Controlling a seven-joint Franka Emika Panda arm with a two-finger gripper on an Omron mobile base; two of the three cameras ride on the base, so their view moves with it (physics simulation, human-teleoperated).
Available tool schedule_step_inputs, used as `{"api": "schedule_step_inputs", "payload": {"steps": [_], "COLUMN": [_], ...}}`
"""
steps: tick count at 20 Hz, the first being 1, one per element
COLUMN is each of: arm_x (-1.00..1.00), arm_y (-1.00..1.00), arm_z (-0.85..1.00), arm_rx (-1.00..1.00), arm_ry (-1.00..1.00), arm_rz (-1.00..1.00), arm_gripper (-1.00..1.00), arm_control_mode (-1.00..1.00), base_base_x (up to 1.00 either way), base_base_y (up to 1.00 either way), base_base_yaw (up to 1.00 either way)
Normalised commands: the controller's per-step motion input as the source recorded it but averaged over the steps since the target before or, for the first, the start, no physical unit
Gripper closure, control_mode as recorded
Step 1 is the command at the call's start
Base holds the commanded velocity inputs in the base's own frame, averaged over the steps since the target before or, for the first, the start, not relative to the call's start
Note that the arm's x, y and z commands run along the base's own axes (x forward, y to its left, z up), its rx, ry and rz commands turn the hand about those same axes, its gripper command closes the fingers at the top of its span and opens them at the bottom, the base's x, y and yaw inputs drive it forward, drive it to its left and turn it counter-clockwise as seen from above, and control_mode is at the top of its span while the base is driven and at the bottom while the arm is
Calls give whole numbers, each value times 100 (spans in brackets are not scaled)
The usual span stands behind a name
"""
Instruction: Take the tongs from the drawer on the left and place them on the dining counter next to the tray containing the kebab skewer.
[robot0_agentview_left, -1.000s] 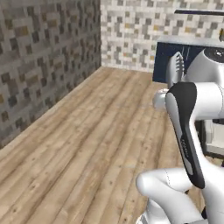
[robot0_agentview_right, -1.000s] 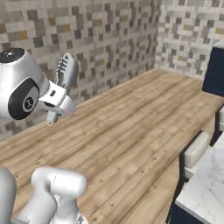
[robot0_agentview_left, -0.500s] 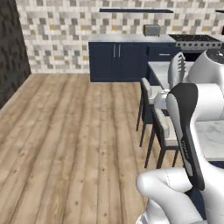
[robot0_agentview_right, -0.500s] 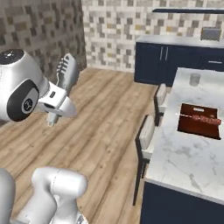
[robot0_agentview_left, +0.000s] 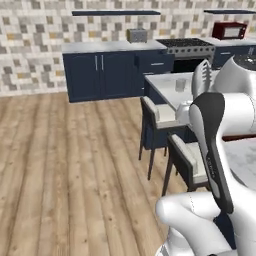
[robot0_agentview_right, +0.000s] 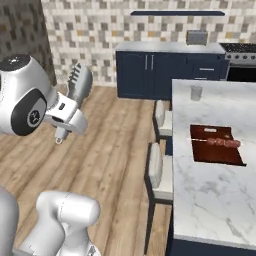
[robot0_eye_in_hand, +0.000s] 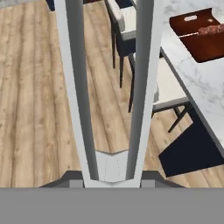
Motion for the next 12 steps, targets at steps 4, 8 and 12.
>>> {"api": "schedule_step_inputs", "payload": {"steps": [4,8,12], "arm_x": [0,0,0], "arm_y": [0,0,0], "arm_z": [0,0,0], "arm_rx": [0,0,0], "arm_ry": [0,0,0], "arm_rz": [0,0,0], "arm_gripper": [100,100,100], "arm_control_mode": [100,100,100], "base_base_x": [8,34,33], "base_base_y": [41,53,51], "base_base_yaw": [-55,-54,-54]}}
